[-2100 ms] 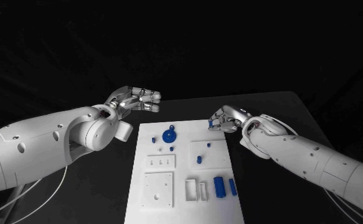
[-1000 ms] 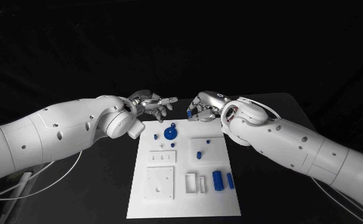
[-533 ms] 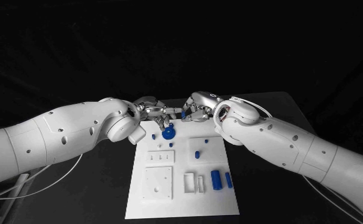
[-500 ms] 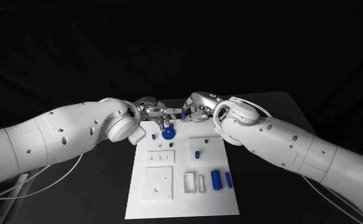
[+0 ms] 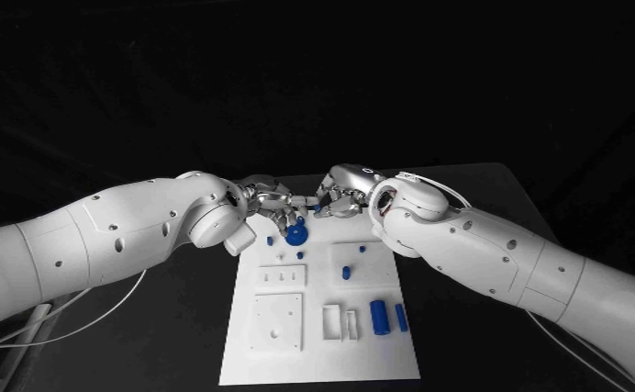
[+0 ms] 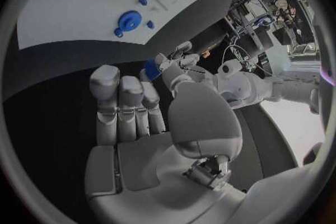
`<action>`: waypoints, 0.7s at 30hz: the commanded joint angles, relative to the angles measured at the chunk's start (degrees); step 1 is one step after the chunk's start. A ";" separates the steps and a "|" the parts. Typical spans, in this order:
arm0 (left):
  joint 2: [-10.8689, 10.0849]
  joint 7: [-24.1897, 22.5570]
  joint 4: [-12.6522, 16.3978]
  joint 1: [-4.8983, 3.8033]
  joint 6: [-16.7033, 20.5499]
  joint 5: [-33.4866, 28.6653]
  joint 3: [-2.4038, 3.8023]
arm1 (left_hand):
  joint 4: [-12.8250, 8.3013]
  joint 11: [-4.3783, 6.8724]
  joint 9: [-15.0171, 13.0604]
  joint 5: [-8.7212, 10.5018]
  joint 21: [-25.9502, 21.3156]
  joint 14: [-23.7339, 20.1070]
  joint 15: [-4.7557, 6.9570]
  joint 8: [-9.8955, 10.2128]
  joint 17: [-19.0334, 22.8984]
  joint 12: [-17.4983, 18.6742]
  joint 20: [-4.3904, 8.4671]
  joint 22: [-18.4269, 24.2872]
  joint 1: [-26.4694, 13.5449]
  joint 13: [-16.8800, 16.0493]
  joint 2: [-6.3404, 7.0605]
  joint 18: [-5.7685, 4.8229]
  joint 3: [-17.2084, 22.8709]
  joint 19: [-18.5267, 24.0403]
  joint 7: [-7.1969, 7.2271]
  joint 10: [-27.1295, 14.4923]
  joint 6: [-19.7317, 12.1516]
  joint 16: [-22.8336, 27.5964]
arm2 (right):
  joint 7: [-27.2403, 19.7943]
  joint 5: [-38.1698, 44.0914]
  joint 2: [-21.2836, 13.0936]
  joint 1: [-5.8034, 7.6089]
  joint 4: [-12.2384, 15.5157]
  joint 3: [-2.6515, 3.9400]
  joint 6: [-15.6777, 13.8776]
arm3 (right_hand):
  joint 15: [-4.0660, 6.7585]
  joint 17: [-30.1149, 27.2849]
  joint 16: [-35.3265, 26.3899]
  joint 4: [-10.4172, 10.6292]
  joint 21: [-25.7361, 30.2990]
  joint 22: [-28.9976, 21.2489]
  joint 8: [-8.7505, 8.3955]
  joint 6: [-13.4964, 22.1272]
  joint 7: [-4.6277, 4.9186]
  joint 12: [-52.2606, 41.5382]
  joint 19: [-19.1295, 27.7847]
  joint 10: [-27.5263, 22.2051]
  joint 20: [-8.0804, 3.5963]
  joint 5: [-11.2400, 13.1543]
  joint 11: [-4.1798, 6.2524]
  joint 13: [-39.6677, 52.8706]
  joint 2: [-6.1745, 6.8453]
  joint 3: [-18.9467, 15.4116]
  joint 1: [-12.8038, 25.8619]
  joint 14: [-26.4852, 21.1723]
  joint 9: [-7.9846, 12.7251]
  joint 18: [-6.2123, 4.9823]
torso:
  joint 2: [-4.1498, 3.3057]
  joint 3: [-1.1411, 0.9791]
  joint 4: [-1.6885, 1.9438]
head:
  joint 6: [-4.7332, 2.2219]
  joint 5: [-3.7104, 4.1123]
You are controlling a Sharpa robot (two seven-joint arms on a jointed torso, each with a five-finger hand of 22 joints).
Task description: Assemble the parts on the task board
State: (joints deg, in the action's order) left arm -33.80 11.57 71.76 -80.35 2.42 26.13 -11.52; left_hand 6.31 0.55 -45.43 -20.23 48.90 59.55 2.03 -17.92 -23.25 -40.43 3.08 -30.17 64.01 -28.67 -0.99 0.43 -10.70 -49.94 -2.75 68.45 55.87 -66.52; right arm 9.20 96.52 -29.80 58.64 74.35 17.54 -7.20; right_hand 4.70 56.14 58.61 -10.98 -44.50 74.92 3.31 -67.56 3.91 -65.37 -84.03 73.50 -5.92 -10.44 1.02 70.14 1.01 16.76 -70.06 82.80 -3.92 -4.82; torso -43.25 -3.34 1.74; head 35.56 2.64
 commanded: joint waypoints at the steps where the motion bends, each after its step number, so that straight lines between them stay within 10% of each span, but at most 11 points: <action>1: 0.41 1.20 -0.15 -0.01 -1.38 -0.42 0.04 | 0.53 -0.08 0.26 0.33 -0.64 -0.40 -0.13 -0.49 0.40 -0.01 -0.17 -0.01 0.03 0.38 0.17 -0.10 -0.01 0.26 0.00 -0.53 -0.65 -0.01 | 0.90 0.97 0.23 0.00 0.18 -0.03 2.01 | 0.46 -0.05 -0.29 0.23 0.32 5.05 0.29 -0.38 -0.12 0.32 -3.20 -0.28 -0.46 -0.36 0.17 -0.08 0.28 -0.05 0.23 -0.10 -0.09 0.79 | -0.09 -0.02 0.06 | -0.01 -0.05; 21: 1.00 3.21 -0.78 -0.01 0.06 1.85 0.07 | 0.67 -0.27 1.48 0.68 -1.78 -0.68 -0.33 -0.81 1.24 0.60 -0.36 0.10 0.42 1.31 -0.14 -0.16 0.13 0.19 -0.17 -0.75 -1.02 0.46 | 1.52 1.28 0.91 0.00 0.79 -0.10 3.20 | 0.47 -0.16 -0.57 0.35 0.58 4.98 0.30 -0.40 -0.15 0.44 -3.23 -0.34 -0.46 -0.46 0.21 -0.19 0.29 -0.44 0.23 -0.10 -0.10 0.78 | -0.09 0.03 0.15 | 0.09 -0.37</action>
State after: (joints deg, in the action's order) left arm -33.00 14.16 71.03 -80.35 2.27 26.96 -11.48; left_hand 7.02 0.34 -44.01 -19.91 47.34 59.15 1.64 -18.49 -22.06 -40.15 2.88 -30.11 64.01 -27.42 -0.99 0.44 -10.56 -49.74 -2.94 67.92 55.25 -66.23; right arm 10.39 97.07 -28.95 58.64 74.99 17.45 -5.14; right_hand 4.69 56.04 58.18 -10.83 -44.17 74.91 3.41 -67.50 3.78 -65.14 -84.03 73.51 -5.91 -10.67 1.01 70.00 1.24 16.60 -69.83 82.79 -3.96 -4.82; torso -43.35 -3.34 1.88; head 35.64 2.24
